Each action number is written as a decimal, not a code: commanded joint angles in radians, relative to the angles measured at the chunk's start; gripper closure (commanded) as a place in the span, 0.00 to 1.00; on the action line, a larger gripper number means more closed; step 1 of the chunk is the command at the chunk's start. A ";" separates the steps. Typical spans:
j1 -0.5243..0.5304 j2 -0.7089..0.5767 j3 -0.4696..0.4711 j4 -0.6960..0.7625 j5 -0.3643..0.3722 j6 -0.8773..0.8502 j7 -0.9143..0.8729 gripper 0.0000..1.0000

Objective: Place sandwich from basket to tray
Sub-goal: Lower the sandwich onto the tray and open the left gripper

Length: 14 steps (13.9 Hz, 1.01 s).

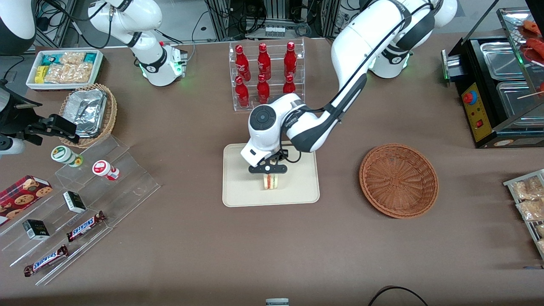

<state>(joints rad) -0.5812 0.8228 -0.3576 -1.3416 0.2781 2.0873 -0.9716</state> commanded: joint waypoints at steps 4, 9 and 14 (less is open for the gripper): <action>-0.035 0.039 0.011 0.035 0.032 -0.003 -0.042 1.00; -0.037 0.049 0.011 0.033 0.033 0.002 -0.064 0.01; -0.035 -0.002 0.011 0.039 0.039 -0.038 -0.065 0.00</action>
<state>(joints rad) -0.6021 0.8512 -0.3548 -1.3224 0.2940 2.0867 -1.0068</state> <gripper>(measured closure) 0.357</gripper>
